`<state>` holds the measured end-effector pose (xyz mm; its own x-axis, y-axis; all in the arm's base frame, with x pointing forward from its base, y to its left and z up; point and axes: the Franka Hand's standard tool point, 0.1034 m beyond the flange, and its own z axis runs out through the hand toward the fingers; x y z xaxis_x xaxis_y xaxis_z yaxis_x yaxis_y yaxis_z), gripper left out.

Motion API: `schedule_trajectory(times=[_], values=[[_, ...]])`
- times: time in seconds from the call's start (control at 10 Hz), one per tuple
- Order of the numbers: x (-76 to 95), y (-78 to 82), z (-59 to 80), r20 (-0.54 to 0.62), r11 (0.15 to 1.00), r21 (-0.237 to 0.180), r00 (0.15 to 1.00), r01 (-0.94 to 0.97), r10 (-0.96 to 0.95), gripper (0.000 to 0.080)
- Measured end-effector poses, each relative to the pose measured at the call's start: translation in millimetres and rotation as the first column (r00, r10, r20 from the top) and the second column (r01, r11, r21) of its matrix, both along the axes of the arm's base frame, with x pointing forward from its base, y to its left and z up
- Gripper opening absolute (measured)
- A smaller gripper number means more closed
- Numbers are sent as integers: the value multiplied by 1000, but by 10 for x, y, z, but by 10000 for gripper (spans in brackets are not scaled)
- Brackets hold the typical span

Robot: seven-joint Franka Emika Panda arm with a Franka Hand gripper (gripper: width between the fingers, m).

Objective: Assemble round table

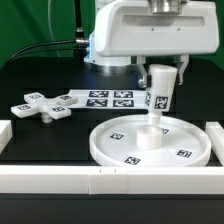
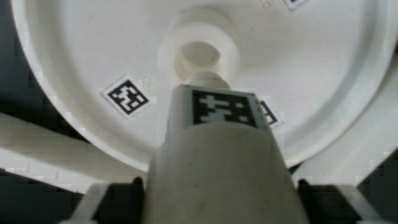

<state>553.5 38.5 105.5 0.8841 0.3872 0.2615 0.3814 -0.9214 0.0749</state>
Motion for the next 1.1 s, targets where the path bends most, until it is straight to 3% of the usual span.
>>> schedule_trajectory(times=[0.2,1.1], values=[[12,-46,-24,-13,1000,-1,1000,5,-5,409],[-56,23,-185,-39,1000,0,999,-7,7,409]])
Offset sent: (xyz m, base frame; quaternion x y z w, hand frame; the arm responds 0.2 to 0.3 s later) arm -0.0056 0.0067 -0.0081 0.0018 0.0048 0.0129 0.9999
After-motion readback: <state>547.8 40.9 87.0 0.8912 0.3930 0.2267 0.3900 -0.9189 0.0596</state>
